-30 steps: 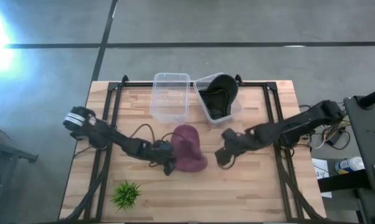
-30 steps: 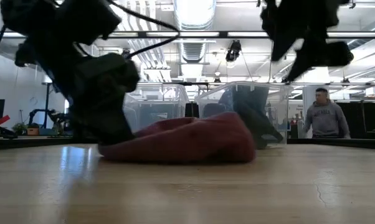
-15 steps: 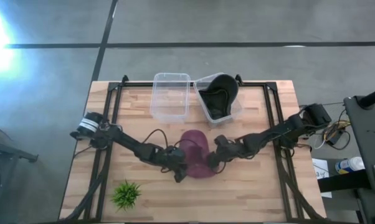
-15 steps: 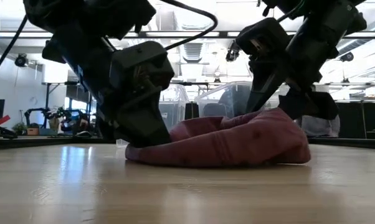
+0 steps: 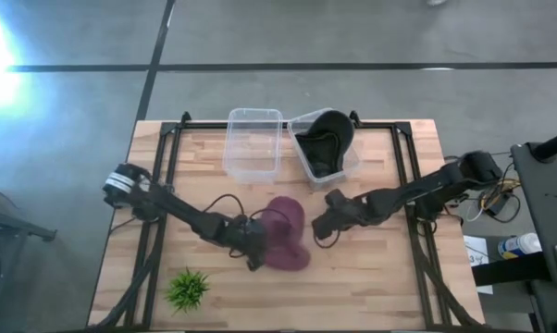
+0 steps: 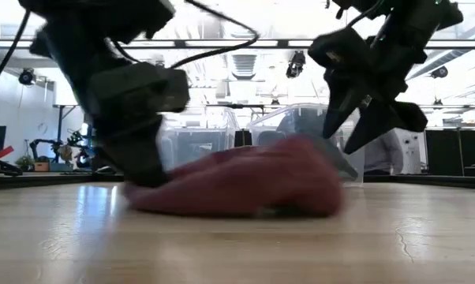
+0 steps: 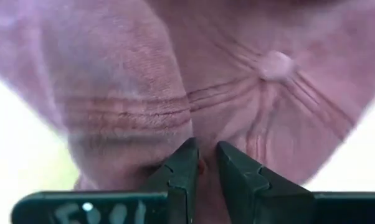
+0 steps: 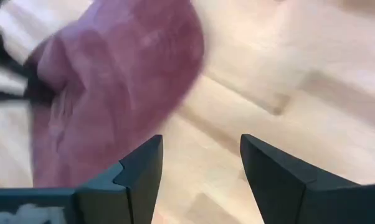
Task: Pick and place caps into container
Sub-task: Put the red cap into the left transparent container
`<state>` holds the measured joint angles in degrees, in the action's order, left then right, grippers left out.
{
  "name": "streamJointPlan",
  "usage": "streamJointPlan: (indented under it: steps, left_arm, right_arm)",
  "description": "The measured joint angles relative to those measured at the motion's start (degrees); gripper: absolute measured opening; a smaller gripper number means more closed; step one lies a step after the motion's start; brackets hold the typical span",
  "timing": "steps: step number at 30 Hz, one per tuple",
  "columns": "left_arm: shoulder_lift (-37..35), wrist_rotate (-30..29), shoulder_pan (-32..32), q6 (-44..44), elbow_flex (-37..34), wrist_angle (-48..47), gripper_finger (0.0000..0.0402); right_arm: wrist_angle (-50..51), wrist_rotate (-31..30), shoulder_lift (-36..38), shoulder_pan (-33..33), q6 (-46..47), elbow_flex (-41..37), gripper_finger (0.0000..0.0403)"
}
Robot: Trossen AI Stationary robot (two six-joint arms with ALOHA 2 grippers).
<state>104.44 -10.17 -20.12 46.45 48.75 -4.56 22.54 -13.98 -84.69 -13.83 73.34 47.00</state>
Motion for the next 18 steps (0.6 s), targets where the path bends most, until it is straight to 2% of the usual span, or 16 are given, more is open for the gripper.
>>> streamJointPlan:
  steps: [4, 9, 12, 16, 18]
  left_arm:
    - [-1.4, -2.1, 0.0, 3.7, 0.3, -14.6, 0.0067]
    - [-9.1, -10.3, -0.5, 14.2, 1.8, -31.3, 0.0067]
    - [-15.4, -18.4, -1.6, 23.8, 2.2, -32.5, 0.0067]
    - [-21.4, -34.7, -2.6, 32.5, 1.3, -21.7, 0.0067]
    - [-21.3, -39.1, -2.6, 33.4, 0.3, -17.8, 0.0067]
  right_arm:
    - [-7.8, 4.5, -2.4, 0.1, 0.1, -0.7, 0.021]
    - [-10.6, 5.0, -4.8, 0.2, 0.2, -0.3, 0.021]
    - [-11.0, 5.0, -5.3, 0.1, 0.1, -0.3, 0.021]
    - [-11.6, 4.6, -5.3, 0.2, 0.0, -0.2, 0.021]
    - [-11.5, 4.0, -5.3, 0.2, 0.0, -0.3, 0.021]
